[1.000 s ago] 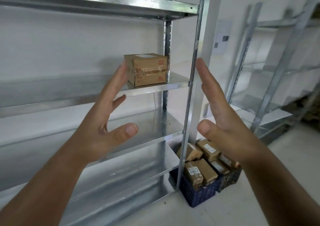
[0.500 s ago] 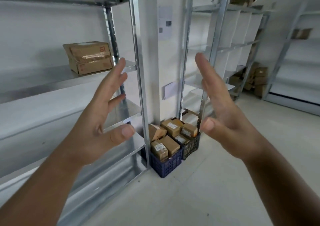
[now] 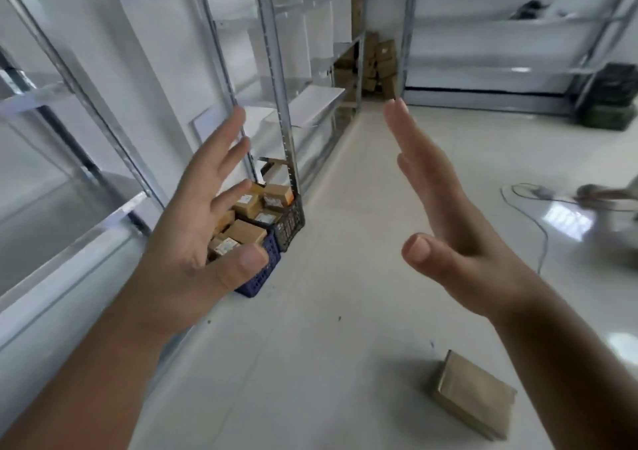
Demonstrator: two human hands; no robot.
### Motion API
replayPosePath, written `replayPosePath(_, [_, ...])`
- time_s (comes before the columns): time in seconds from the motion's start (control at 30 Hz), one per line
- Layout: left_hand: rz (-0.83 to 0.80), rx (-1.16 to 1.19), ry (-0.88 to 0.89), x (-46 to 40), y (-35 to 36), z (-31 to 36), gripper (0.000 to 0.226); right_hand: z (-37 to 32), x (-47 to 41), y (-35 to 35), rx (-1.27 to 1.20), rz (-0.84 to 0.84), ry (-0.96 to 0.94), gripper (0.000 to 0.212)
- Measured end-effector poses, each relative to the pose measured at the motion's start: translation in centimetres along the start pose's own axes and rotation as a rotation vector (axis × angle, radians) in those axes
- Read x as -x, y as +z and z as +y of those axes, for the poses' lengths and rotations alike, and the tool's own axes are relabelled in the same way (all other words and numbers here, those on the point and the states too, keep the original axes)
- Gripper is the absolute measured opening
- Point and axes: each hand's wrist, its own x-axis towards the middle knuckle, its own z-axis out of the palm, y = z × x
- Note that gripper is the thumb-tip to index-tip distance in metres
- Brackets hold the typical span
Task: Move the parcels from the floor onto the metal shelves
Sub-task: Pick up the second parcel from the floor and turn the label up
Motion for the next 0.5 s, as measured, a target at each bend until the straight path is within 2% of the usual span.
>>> replayPosePath(0.13, [-0.154,0.062,-0.021,-0.7,5.1,-2.0,0.119,1.1,5.3,-2.0,0.004,0.086,0.120,0.102])
replayPosePath(0.5, [-0.539,0.295,-0.138,1.9,16.6,-9.1,0.116,3.3,18.7,-0.5,0.005,0.262,0.528,0.097])
